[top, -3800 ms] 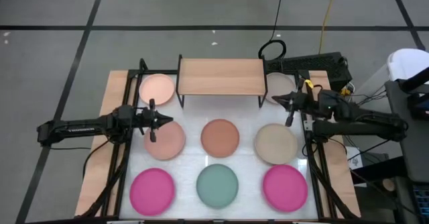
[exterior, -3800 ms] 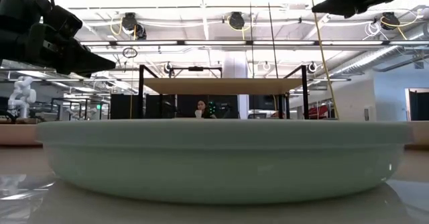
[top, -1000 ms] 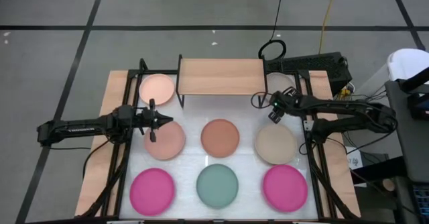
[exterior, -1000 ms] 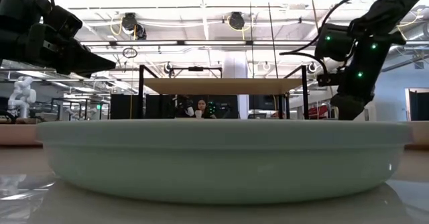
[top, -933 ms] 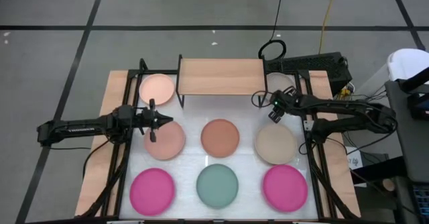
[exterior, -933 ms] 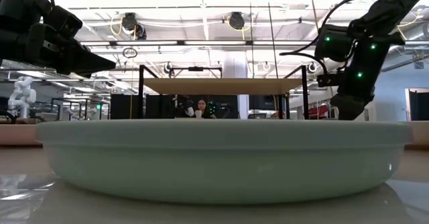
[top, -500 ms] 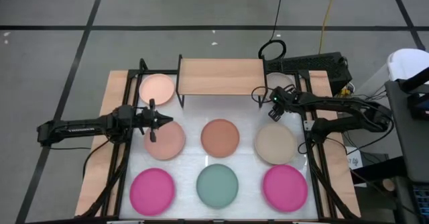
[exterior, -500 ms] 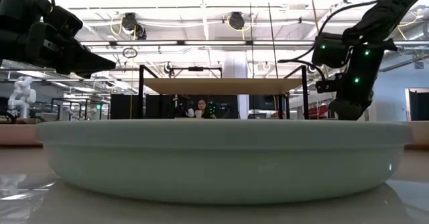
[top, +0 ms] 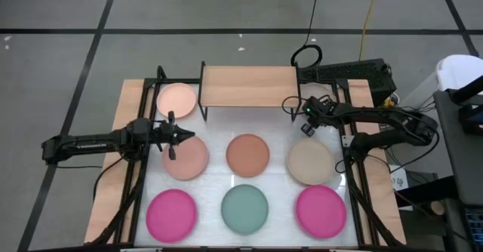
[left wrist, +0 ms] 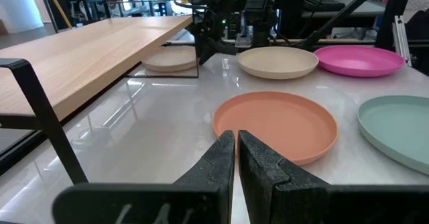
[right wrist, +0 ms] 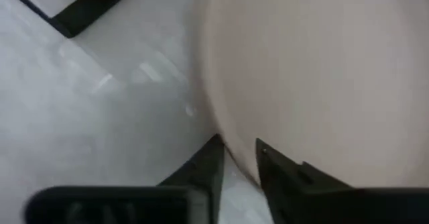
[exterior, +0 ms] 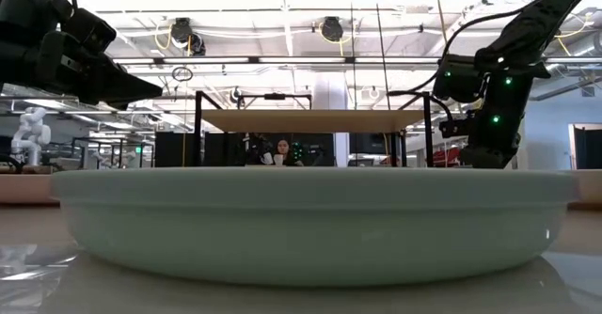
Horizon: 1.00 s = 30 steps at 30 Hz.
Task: Place and stack plates onto a shelf
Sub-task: Put the top gray plate on the shelf
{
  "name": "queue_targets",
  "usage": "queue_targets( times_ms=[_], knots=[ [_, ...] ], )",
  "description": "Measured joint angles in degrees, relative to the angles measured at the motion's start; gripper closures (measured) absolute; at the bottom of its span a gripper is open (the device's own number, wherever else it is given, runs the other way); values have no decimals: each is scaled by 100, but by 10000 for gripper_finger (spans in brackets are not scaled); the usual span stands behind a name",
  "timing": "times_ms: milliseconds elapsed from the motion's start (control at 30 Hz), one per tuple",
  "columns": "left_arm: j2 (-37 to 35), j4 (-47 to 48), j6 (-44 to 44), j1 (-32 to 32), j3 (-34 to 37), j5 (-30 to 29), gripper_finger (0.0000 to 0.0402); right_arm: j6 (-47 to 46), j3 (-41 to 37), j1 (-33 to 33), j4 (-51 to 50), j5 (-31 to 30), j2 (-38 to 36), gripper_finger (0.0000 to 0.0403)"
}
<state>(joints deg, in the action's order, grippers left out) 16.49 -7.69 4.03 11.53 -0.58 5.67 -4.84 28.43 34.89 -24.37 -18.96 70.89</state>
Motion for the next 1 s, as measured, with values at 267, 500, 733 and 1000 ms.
queue_targets(
  times_ms=[267, 500, 733, 1000],
  knots=[
    [0, 1, 0, 0, 0, 1, 378, -373, -18, 2, -243, 97, -555, 398],
    [0, -1, 2, 0, 0, 1, 378, -557, 2, -9, -216, 121, -1412, 401],
    [0, 1, 3, 0, 0, 1, 378, -495, 1, -11, 261, -32, -2389, 402],
    [0, -34, 4, 0, 0, -2, 378, 105, 524, -144, 1361, -51, -3013, 402]
  ],
)
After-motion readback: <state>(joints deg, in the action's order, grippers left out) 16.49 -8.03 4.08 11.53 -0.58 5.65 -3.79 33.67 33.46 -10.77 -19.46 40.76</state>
